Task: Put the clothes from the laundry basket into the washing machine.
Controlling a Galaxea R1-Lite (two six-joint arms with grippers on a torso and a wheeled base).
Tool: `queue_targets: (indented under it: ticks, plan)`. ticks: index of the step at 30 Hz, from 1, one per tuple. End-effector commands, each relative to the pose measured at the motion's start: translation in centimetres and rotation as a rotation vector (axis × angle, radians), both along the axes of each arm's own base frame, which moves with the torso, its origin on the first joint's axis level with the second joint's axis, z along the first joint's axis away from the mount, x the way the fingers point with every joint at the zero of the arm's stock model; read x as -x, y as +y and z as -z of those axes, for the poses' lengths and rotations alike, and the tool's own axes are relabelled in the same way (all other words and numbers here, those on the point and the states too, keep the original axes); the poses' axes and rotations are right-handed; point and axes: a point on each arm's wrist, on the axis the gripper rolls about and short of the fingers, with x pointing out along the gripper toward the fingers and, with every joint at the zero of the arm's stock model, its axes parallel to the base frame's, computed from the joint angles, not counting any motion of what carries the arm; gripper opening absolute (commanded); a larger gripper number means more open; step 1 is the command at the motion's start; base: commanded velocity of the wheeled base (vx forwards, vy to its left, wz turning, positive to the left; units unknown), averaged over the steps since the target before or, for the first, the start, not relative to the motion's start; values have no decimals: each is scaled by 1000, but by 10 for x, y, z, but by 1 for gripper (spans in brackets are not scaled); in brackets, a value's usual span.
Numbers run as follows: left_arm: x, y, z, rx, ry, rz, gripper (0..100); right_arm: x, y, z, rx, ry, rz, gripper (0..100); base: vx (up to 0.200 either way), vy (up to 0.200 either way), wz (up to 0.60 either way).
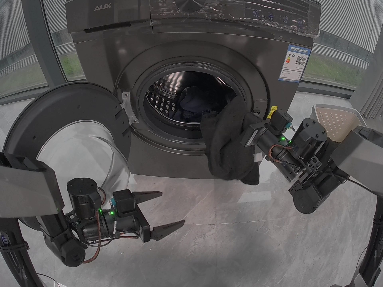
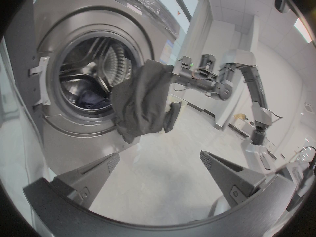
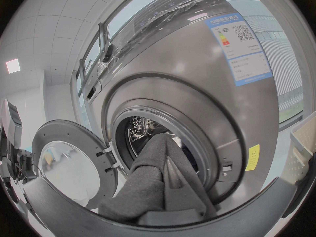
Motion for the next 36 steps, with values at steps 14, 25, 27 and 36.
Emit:
queue_targets:
  ticks: [14, 25, 27, 36]
  plan:
    - [-69, -47, -18, 146, -167, -80, 100, 34, 58, 5, -14, 24, -141, 0, 0, 0, 0]
    - [-90, -61, -8, 154, -200, -89, 100, 52, 81, 8, -23, 41, -193, 0, 0, 0, 0]
    - [-98, -61, -4, 156, -206, -98, 100, 56, 84, 8, -32, 48, -197, 0, 0, 0, 0]
    - [-125, -56, 2, 169, -252, -191, 100, 71, 81, 12, -18, 92, -208, 0, 0, 0, 0]
